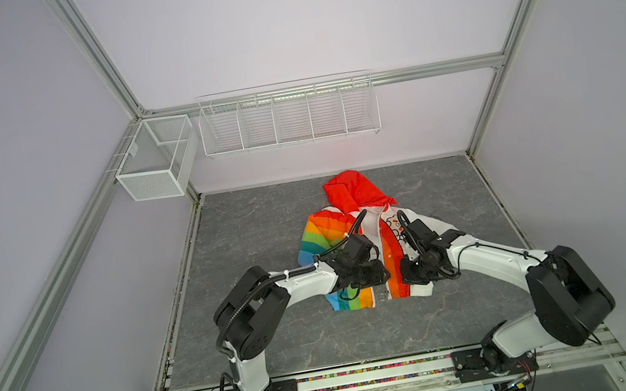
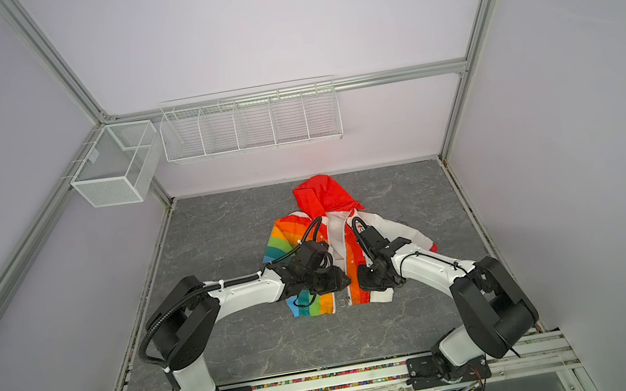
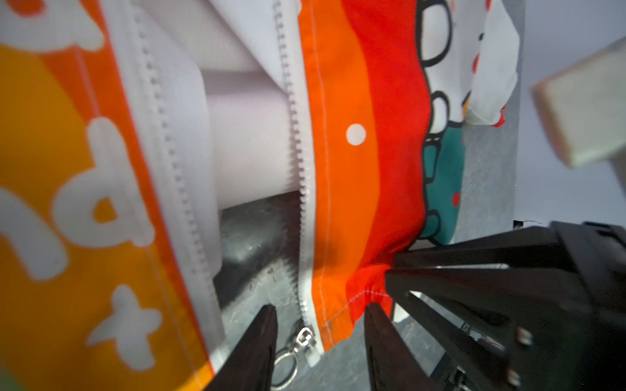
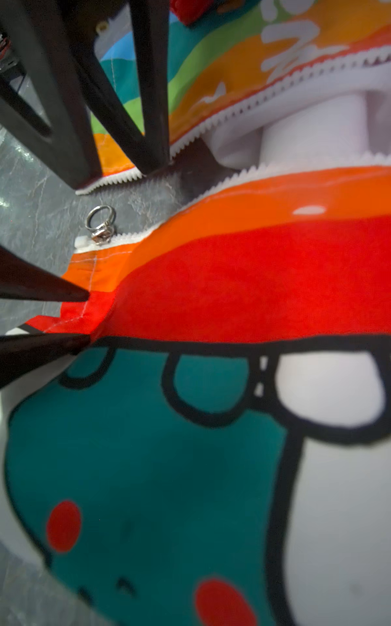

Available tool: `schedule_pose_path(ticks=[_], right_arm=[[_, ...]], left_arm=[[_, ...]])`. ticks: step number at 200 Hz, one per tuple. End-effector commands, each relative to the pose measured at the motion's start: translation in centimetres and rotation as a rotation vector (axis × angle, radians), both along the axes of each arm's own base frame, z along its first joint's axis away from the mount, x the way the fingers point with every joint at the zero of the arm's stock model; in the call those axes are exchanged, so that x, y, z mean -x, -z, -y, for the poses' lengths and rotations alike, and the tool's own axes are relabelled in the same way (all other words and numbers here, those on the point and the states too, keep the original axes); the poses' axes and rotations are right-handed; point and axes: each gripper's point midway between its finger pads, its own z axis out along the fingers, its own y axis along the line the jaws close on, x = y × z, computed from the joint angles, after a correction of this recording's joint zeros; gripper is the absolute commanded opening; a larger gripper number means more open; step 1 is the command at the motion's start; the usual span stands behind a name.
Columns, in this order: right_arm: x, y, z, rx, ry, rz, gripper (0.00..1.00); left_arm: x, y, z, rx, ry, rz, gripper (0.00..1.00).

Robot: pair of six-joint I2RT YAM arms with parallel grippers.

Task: Zip up the jacket
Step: 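Lift both hem edges and bring the grippers together to join the zipper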

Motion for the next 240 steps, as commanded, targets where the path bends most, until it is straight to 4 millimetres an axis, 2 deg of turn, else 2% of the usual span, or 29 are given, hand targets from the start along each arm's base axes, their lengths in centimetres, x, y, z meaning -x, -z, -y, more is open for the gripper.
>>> schedule_pose_path(ticks=[1,62,114,138,158,179,191,240], right_arm=[[0.4,0.9,0.6,0.008,0.01,-0.021,0.2],[0.9,1.9,0.9,0.005,0.015,-0.051,0.17],[1.0,1.8,1.1,0.006,0.016,-0.047,0.16],[1.0,1.7,1.1,0.004,0.018,-0.045,0.16],[0.9,1.6,1.1,-0.001,0.02,-0.044,0.16],[0.8,1.0,0.9,-0.014,0.022,-0.031,0.15],[0.7,0.4,0.8,-0.026,0.024,-0.016,0.15],[0.5,-3.4,0.3,-0.102,0.035,0.066,0.21]], left_arm=[[-0.5,-0.4,1.2,0.022,0.038,0.031,0.44],[-1.8,0.3,2.0,0.101,0.058,0.043,0.44],[-1.3,1.6,3.3,0.151,0.136,0.033,0.44],[-1.1,1.3,3.4,0.195,0.148,0.034,0.42],[-0.9,0.4,3.6,0.227,0.159,0.037,0.33],[-0.8,-0.4,3.8,0.242,0.168,0.04,0.1],[-1.0,-0.9,3.9,0.245,0.164,0.042,0.01],[-2.1,-4.3,4.3,0.253,0.133,0.083,0.0]])
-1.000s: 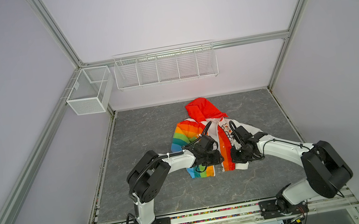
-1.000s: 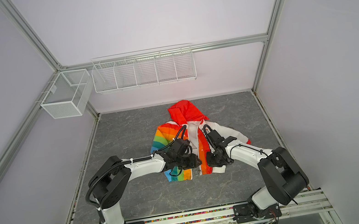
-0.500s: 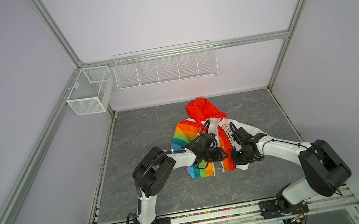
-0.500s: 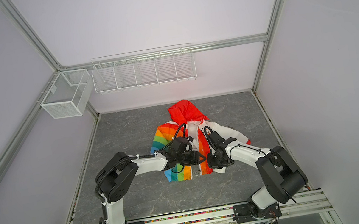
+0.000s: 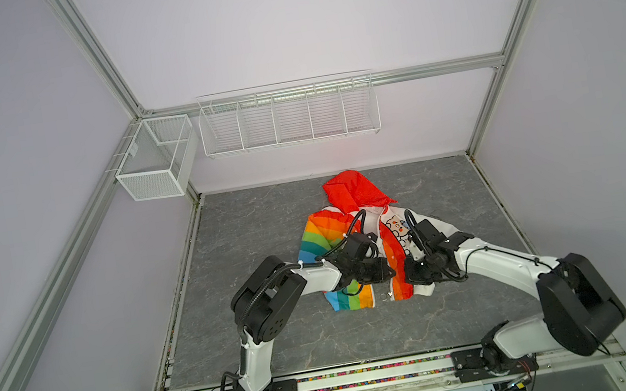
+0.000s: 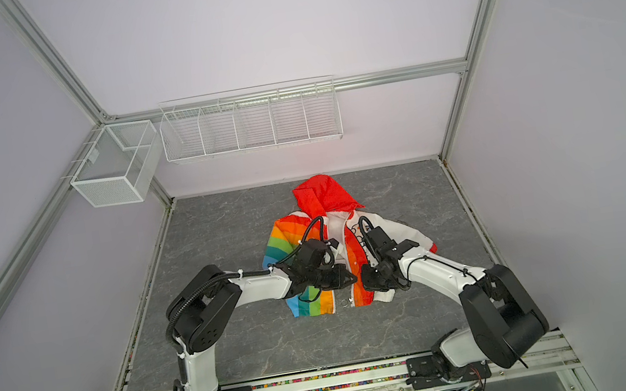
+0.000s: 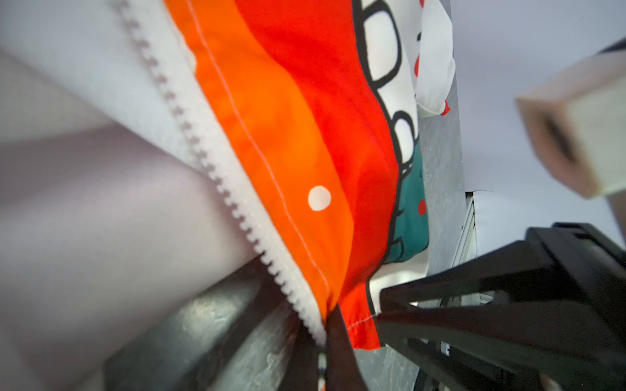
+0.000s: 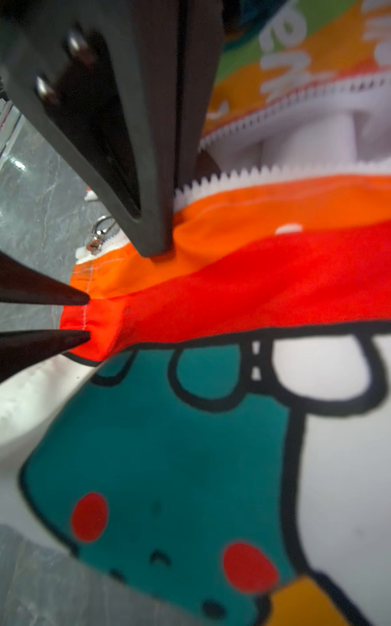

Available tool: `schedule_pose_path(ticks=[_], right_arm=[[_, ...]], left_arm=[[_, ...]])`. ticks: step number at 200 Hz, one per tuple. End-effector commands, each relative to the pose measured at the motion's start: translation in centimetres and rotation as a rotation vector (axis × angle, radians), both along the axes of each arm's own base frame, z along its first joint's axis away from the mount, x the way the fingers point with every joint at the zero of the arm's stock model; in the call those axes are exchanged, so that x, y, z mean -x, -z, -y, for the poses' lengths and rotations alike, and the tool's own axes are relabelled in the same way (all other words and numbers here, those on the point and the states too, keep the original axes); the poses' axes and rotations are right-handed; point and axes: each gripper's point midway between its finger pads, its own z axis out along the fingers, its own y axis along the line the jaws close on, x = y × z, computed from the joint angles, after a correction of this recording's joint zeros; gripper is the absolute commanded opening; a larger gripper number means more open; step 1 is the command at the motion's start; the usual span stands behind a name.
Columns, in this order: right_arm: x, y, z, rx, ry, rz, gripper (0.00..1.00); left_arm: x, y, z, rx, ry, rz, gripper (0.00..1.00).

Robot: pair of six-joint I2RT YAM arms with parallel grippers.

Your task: Zip up the jacket

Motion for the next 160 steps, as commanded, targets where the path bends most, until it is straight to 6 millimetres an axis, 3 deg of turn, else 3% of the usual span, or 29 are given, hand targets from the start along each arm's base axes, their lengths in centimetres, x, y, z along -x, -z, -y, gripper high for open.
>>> schedule_pose_path(ticks=[1,60,160], right_arm=[[0.3,-1.8,0.0,-0.039,0.014,0.017,0.21],[0.4,-5.6,-0.9,-0.134,0.027,0.075,0.29],[-0.4,-7.3,-2.8,-0.296,0.088,0.12,0.41]], left_arm=[[-1.3,-4.2,0.8,0.053,-0.015,0.061,0.0],[-2.5,-7.9,1.6,0.072,-0.045,0.087,0.0],[-4.2,-11.9,2.0,0.097,-0.143,0.072,0.0]])
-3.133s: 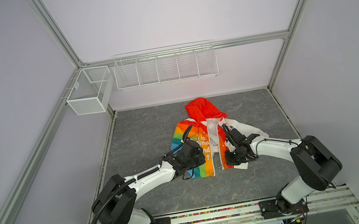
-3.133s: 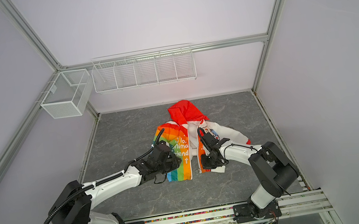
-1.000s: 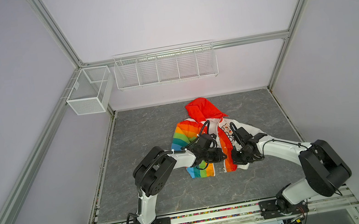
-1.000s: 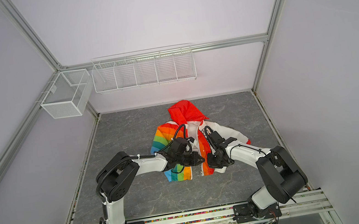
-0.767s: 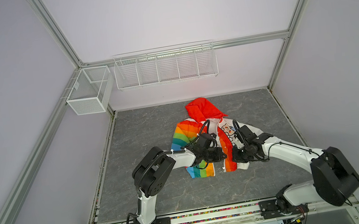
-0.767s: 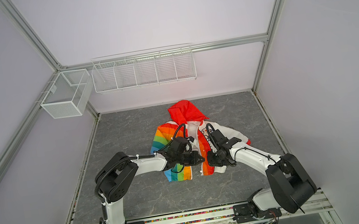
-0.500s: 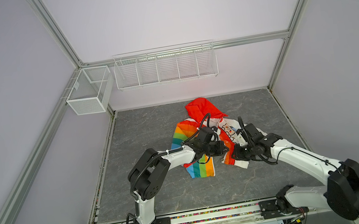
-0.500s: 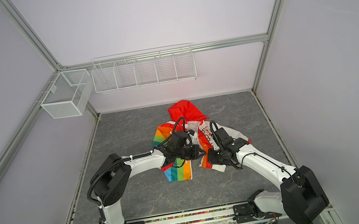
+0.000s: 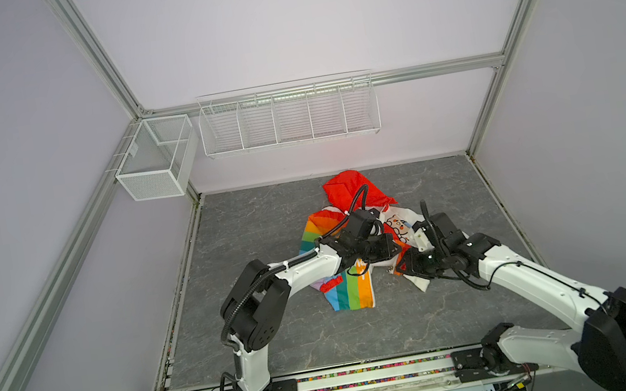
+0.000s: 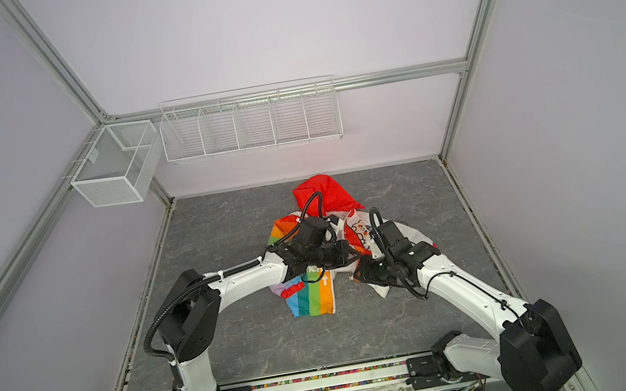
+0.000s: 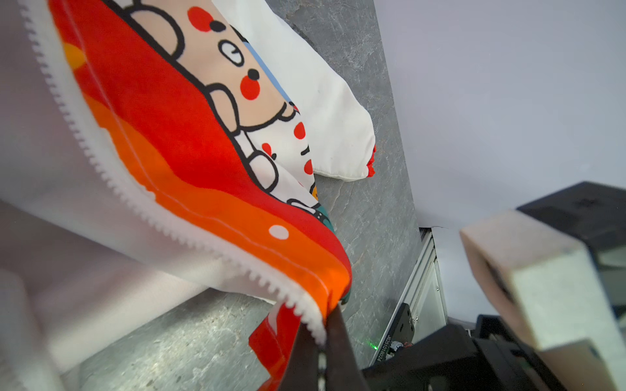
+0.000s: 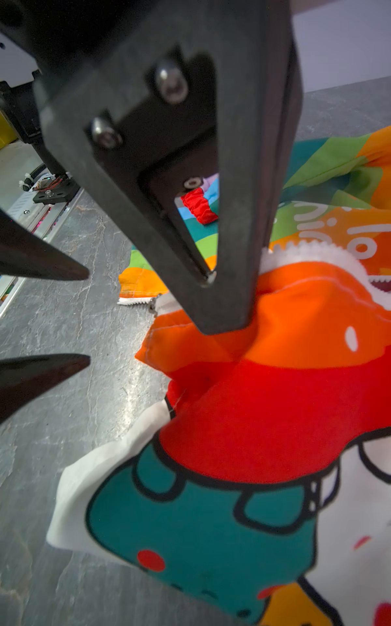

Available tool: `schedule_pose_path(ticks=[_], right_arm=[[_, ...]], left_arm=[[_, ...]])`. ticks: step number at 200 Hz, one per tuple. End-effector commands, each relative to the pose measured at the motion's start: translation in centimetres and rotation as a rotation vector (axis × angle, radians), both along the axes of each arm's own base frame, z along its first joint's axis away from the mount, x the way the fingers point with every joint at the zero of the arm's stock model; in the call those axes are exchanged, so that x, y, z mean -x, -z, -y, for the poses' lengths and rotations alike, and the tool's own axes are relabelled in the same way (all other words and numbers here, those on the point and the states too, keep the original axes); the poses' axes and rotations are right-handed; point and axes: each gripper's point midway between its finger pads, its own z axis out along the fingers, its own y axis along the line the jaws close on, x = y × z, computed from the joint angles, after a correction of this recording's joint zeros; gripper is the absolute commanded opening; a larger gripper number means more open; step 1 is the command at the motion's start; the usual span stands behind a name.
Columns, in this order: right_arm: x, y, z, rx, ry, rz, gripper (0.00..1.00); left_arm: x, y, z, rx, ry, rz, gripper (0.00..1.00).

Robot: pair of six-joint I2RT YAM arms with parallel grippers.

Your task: Zip up the jacket

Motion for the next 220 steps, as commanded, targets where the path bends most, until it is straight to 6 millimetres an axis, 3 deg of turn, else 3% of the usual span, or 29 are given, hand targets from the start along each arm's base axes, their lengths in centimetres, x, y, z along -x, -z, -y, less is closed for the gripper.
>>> schedule_pose_path(ticks=[1,30,77,100,113,152,177,220], right_arm=[[-0.3,-1.0,-0.5,-0.065,0.032,0.023,0.41],[-0.6,-1.5,-0.4,-0.102,0.08,0.041,0.54],[-1.0,-2.4,1.2,-0.059,0.108,0.096,0.64],[-0.9,-2.8,0.0,-0.169,0.087,0.11,0.69],[-0.8,-3.1,-0.7,-0.241,0.094,0.117,0.77],[-1.1,-4.3,-1.2,-0.331,0.119,0.17,0.9],[-1.7,-4.5,-1.3,-0.328,0.125,0.181,0.9],[-3.1,-4.3,-2.0,-0.38,0.138,0.233,0.74]], left_arm=[[-1.1,-3.7,0.0,0.052,-0.054,0.026,0.0],[-1.9,-5.4,-0.2,0.093,-0.092,0.039,0.0],[-2.6,-6.9,-0.9,0.158,-0.114,0.02,0.0],[-2.7,-7.5,-1.0,0.191,-0.114,-0.001,0.0],[-2.8,-7.9,-1.2,0.202,-0.119,-0.002,0.0],[-3.0,-8.6,-1.3,0.24,-0.123,-0.034,0.0],[-2.9,-8.8,-1.3,0.256,-0.123,-0.05,0.0],[-3.3,-9.7,-1.6,0.315,-0.158,-0.074,0.0]])
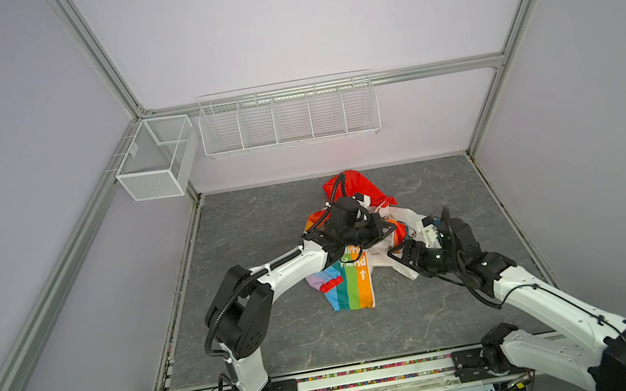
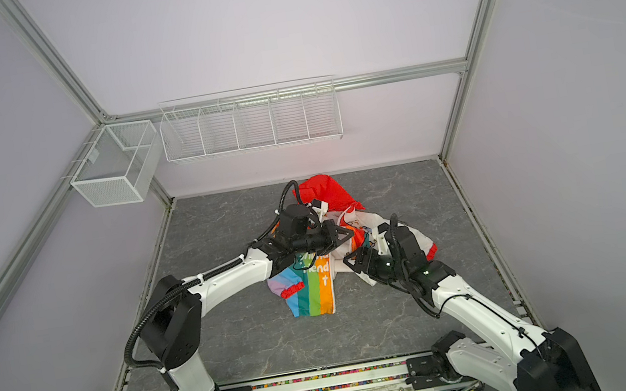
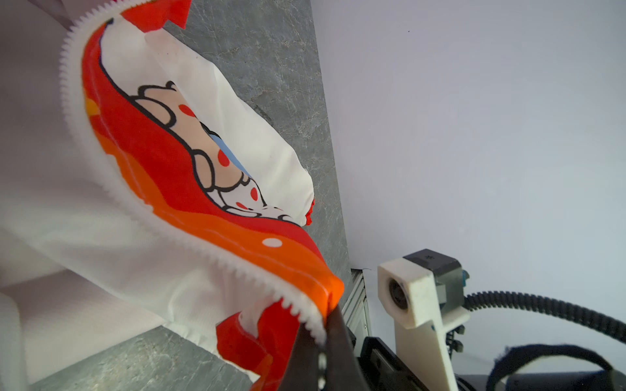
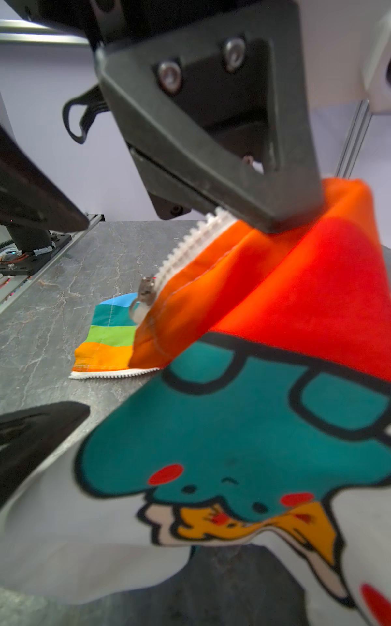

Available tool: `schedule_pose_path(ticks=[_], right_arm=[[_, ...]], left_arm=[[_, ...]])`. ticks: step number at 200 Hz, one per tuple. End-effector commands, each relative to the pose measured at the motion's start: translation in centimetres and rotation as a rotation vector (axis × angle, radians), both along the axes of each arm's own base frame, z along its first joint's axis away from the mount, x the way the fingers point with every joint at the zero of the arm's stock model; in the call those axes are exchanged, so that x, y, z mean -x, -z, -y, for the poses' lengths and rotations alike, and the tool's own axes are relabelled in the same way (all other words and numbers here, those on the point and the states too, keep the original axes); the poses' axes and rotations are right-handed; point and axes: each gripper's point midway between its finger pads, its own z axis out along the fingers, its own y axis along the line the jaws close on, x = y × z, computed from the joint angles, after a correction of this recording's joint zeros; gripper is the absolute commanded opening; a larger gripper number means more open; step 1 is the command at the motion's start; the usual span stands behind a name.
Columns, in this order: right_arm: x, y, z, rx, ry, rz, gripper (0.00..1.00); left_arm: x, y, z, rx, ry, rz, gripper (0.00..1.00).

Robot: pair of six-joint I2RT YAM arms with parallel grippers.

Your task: Zip up the jacket

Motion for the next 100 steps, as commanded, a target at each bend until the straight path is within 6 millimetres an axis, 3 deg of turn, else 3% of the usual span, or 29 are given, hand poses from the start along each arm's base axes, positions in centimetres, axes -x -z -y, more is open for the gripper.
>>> schedule_pose_path(ticks=[1,58,100], right_arm=[[-0.9,-0.7,-0.8,-0.059,0.008,0.066,0.74],[-1.6,-2.6,-1.2,-0.069,0.016,0.183,0.71],[-2.5,-2.8,-1.7,-0.081,0.021,0.186,0.67]], left_arm=[[-0.3,-2.9,-0.3,0.091,-0.022,0.009,0.0],[-1.2,-3.6,-0.9,0.13,-0.089,-0.061,0.0],[-1.4,-4.2,-1.3,0.165,-0.124,-0.097,0.0]])
